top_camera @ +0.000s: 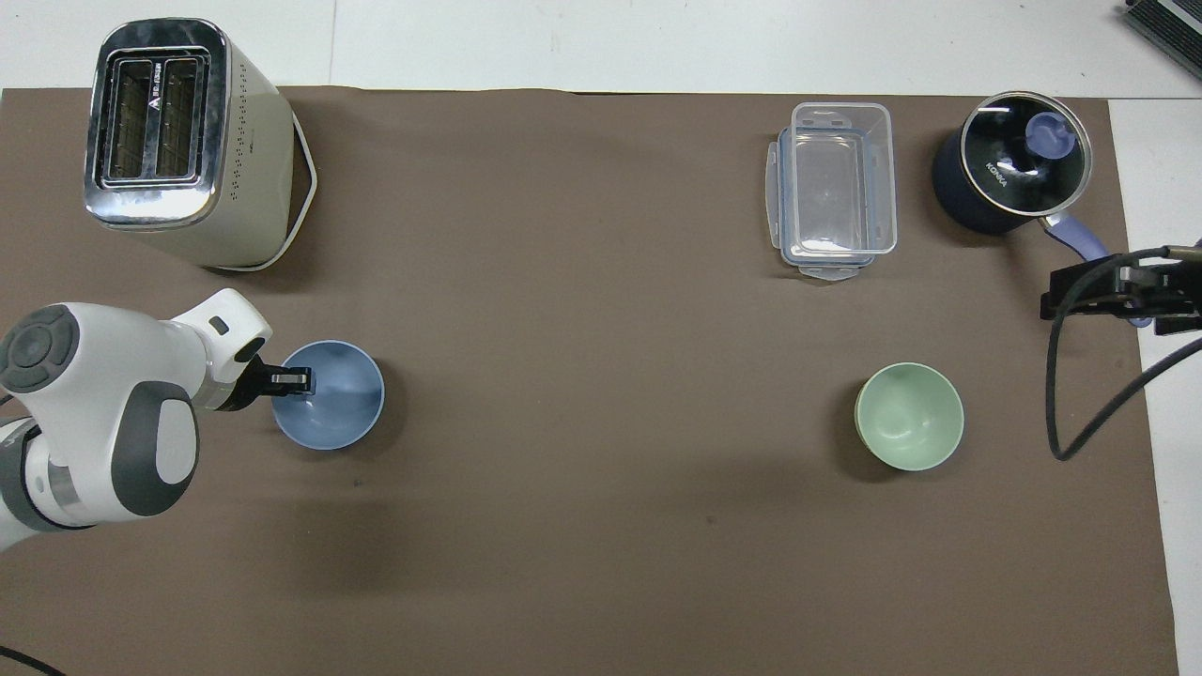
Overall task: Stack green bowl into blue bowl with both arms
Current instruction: 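Slide the blue bowl with the left gripper toward the table center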
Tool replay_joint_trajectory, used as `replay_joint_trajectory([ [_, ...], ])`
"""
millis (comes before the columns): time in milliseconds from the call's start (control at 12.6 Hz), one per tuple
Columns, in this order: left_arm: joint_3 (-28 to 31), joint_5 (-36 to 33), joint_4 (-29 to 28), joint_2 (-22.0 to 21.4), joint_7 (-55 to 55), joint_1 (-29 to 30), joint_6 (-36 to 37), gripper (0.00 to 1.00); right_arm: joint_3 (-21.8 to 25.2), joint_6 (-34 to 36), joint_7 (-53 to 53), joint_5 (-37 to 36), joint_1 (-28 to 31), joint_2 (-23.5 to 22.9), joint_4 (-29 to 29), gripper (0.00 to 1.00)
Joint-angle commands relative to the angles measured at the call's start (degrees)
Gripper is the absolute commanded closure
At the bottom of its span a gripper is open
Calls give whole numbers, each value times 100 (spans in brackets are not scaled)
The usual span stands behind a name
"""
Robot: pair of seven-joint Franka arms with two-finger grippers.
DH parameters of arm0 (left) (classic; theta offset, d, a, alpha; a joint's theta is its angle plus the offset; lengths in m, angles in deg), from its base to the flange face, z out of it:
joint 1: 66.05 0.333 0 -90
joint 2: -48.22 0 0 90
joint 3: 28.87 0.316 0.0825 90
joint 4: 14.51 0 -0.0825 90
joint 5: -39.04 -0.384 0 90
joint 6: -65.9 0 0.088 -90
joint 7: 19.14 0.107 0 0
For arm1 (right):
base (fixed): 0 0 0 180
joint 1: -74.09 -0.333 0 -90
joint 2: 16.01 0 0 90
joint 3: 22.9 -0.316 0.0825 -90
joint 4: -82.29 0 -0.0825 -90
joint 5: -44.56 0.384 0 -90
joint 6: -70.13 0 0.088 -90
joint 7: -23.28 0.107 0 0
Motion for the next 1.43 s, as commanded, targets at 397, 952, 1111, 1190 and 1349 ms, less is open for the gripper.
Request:
replay_joint_trajectory([
  [397, 66, 157, 740, -257, 46, -78, 1083, 100, -11, -96, 112, 55, 40, 171, -245, 0],
  [952, 22, 403, 689, -574, -566, -1200, 1245, 100, -2, -96, 112, 55, 48, 179, -245, 0],
  [1111, 30, 403, 540, -574, -1146, -1771, 974, 100, -2, -96, 103, 55, 48, 179, -245, 0],
  [1190, 31, 403, 391, -600, -1367, -2018, 728, 100, -11, -96, 103, 47, 40, 179, -245, 0],
  [1349, 22, 403, 163, -575, -1422, -2457, 428, 100, -2, -96, 95, 47, 48, 179, -245, 0],
])
